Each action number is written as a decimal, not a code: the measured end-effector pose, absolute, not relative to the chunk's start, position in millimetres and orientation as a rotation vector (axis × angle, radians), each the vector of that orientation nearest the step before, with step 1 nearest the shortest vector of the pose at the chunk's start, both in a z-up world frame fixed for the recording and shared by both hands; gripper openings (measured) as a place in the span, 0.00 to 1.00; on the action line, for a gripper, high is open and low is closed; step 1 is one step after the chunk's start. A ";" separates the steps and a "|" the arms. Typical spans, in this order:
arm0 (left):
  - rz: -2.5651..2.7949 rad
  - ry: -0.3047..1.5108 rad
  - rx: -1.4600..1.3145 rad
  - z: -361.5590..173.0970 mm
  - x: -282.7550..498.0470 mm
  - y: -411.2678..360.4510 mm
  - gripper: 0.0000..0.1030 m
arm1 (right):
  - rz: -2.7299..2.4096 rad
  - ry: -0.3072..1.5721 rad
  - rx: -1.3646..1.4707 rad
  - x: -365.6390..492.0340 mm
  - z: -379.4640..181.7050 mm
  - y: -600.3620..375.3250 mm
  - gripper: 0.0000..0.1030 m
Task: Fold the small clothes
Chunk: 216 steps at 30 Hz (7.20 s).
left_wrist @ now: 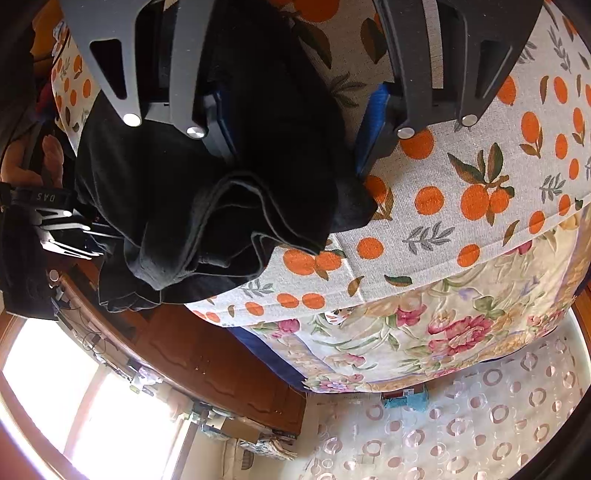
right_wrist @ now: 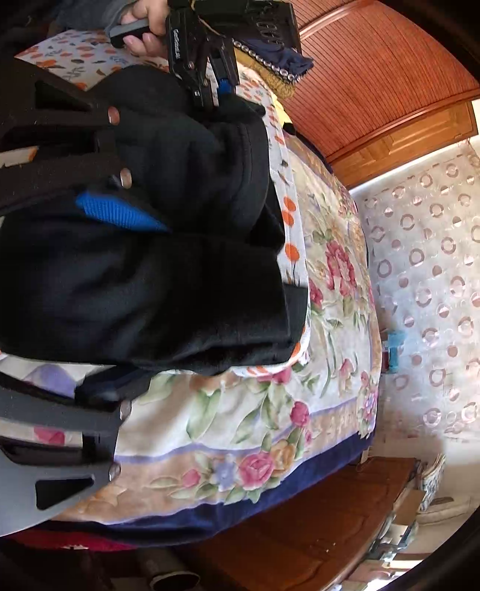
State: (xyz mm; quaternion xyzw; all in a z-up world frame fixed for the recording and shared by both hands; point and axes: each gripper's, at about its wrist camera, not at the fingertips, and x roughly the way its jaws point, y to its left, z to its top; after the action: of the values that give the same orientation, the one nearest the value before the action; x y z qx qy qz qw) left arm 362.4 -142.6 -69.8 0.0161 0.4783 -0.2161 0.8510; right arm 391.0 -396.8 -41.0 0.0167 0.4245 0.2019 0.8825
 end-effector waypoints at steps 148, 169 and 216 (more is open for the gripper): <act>0.005 0.396 0.049 106.7 65.4 -1.9 0.72 | 0.322 0.302 -0.018 46.9 51.6 -180.9 0.79; 0.001 0.426 0.033 100.0 67.7 -7.1 0.72 | 0.285 0.298 0.008 48.1 53.9 -173.0 0.79; 0.006 0.421 0.032 94.9 64.3 -9.8 0.72 | 0.310 0.277 0.001 60.4 46.2 -193.0 0.79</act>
State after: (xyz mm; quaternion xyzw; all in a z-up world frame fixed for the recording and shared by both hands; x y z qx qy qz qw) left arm 64.3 -9.8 94.9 0.0157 0.2087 0.0028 0.9778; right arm 60.4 -192.9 46.2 0.0006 0.1377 0.1539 0.9785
